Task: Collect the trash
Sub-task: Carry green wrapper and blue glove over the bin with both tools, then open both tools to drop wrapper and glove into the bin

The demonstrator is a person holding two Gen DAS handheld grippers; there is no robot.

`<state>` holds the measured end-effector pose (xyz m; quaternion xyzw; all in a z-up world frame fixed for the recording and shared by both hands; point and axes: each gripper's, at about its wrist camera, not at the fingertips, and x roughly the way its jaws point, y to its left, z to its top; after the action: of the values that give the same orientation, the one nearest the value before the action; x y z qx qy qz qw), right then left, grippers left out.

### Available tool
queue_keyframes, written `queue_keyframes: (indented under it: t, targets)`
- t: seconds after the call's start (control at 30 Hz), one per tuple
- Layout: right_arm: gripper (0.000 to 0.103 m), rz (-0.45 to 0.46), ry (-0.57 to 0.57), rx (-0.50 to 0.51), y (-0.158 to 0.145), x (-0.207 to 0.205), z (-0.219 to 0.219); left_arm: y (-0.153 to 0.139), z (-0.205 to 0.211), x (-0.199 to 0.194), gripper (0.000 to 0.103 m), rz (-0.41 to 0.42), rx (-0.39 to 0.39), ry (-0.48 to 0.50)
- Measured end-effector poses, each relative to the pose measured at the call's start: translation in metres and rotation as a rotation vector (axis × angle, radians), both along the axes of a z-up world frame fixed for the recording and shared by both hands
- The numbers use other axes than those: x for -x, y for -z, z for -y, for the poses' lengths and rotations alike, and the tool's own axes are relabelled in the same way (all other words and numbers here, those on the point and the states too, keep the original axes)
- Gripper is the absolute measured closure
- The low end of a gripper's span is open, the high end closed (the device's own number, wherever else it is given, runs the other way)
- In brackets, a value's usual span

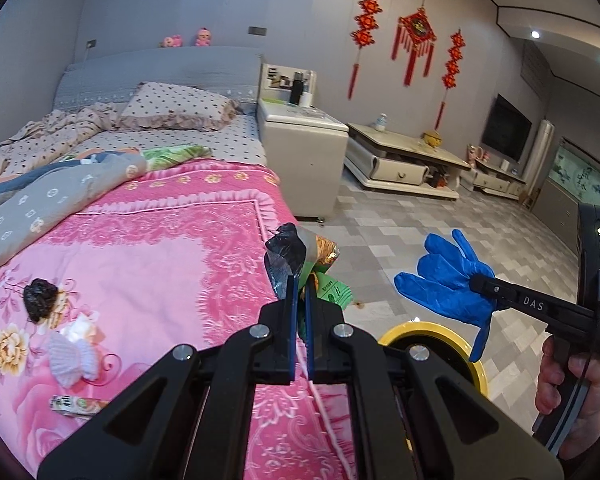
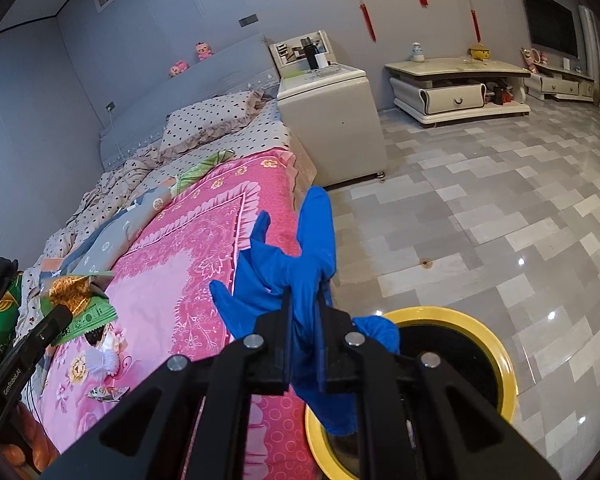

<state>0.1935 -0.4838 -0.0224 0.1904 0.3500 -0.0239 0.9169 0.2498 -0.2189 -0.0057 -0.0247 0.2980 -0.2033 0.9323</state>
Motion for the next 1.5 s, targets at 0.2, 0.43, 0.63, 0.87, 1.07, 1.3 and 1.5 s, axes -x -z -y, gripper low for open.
queue_keyframes:
  t: [0.2,0.43,0.63,0.87,1.07,1.3,1.5]
  targets:
    - [0.095,-0.027,0.052,-0.008,0.015,0.015,0.029,0.017,0.041,-0.002,0.101,-0.028,-0.006,0.071]
    - [0.095,-0.054,0.098,-0.017,0.033,0.028,0.054,0.041,0.083,-0.003,0.101,-0.069,-0.020,0.135]
    - [0.095,-0.086,0.127,-0.041,0.052,0.031,0.072,0.063,0.111,-0.005,0.101,-0.103,-0.045,0.179]
    - [0.095,-0.119,0.159,-0.074,0.073,0.030,0.090,0.086,0.134,-0.006,0.101,-0.154,-0.061,0.216]
    - [0.094,-0.120,0.171,-0.082,0.078,0.034,0.096,0.100,0.152,-0.004,0.101,-0.175,-0.074,0.243]
    - [0.086,-0.113,0.218,-0.089,0.076,0.040,0.104,0.101,0.157,-0.001,0.100,-0.184,-0.046,0.275]
    - [0.073,-0.122,0.264,-0.098,0.076,0.046,0.113,0.099,0.151,0.003,0.089,-0.194,-0.026,0.285]
